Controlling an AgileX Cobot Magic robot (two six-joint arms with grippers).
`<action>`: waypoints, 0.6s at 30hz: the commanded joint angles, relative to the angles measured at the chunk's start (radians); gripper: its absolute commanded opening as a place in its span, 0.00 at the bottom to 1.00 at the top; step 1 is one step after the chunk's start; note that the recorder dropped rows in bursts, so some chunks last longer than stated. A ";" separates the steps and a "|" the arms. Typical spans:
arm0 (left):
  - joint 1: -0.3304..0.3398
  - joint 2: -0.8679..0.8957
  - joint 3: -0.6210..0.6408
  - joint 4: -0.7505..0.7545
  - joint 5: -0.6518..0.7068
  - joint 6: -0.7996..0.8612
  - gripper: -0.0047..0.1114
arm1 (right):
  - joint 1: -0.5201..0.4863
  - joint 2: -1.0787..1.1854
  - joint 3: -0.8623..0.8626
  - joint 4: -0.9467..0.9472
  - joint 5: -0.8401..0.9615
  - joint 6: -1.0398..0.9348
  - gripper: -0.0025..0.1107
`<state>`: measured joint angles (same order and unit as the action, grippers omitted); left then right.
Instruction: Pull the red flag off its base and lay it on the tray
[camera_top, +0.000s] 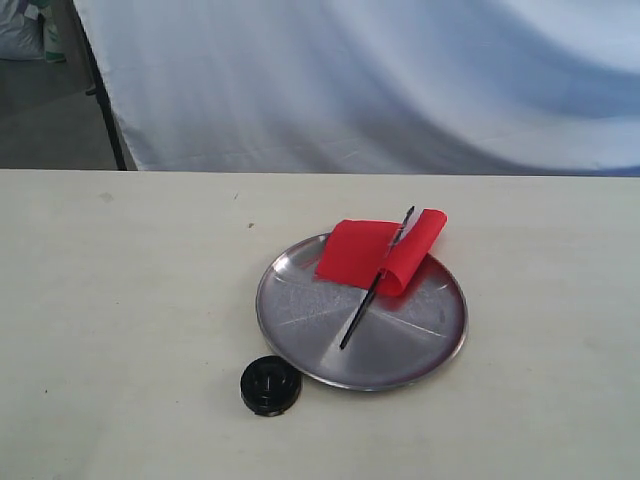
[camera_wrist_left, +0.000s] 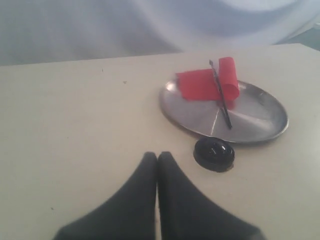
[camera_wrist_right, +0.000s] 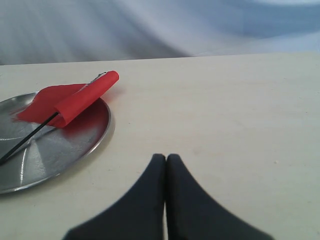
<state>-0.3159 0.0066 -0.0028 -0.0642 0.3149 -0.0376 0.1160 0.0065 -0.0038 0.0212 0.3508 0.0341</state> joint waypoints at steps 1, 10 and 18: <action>0.003 -0.007 0.003 -0.024 0.004 0.048 0.04 | -0.006 -0.007 0.004 0.003 -0.001 0.003 0.02; 0.011 -0.007 0.003 -0.024 0.004 0.083 0.04 | -0.006 -0.007 0.004 0.003 -0.001 0.003 0.02; 0.141 -0.007 0.003 -0.026 0.004 0.007 0.04 | -0.006 -0.007 0.004 0.003 -0.001 0.003 0.02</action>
<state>-0.2005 0.0066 -0.0028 -0.0725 0.3200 -0.0085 0.1160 0.0065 -0.0038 0.0212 0.3508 0.0341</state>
